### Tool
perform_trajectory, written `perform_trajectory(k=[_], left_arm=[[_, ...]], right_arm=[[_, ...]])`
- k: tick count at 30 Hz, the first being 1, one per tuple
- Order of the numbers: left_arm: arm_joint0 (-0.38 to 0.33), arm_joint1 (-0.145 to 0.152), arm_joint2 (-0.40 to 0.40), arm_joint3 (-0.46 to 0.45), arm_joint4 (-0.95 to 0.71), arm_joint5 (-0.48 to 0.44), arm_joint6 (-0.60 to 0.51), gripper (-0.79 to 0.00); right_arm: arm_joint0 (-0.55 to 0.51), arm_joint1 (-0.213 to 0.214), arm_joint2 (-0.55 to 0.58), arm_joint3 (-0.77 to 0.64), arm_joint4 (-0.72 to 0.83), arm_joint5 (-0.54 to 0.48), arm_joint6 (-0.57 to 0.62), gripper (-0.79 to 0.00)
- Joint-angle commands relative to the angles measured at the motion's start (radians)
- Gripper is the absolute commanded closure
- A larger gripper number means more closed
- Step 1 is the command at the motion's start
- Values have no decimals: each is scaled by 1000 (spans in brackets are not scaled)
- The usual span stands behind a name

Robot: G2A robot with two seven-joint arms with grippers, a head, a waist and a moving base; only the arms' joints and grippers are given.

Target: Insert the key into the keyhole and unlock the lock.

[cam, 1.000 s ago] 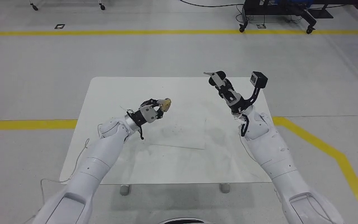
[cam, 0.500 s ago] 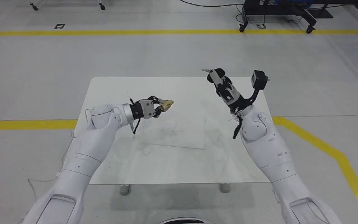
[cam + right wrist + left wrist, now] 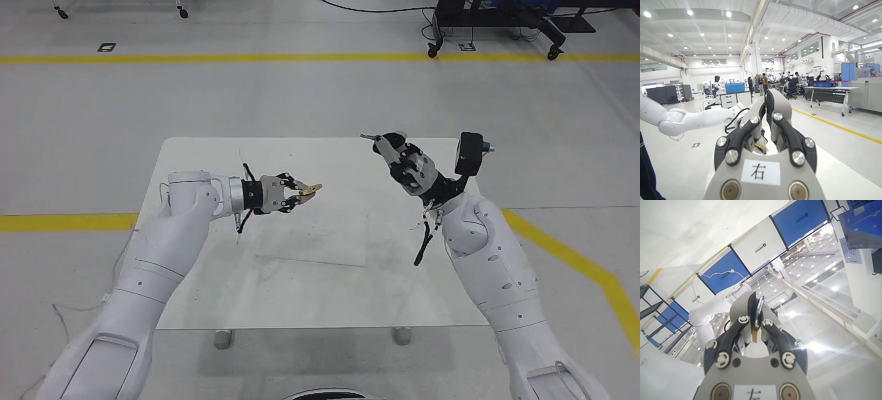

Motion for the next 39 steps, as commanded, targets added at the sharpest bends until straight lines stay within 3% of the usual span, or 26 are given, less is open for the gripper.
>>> perform_trajectory(k=[1,3,7,10,18,23,30,39], left_arm=[[9,3,-17,6,11,-46,37,0],[22,8,-39,-7,31,-79,107,0],[23,7,-38,-86,17,-20,167,0],[4,-1,-7,-109,3,37,206,0],[-73,-39,123,-50,-91,68,223,0],[-115,-50,164,-1,-125,68,208,0],[-138,-58,181,51,-124,41,147,0],[-158,-51,200,62,-56,40,61,0]], right_arm=[[0,0,0,0,0,0,0,0],[1,2,-2,-9,-25,2,32,0],[36,24,28,-77,-268,-65,149,0],[56,43,-2,-143,-419,-65,150,0],[94,132,-115,-180,-816,-65,-64,0],[127,186,-171,-149,-972,-65,-247,0],[137,241,-160,-141,-1084,-65,-385,0],[123,257,-126,-167,-1067,-45,-291,0]])
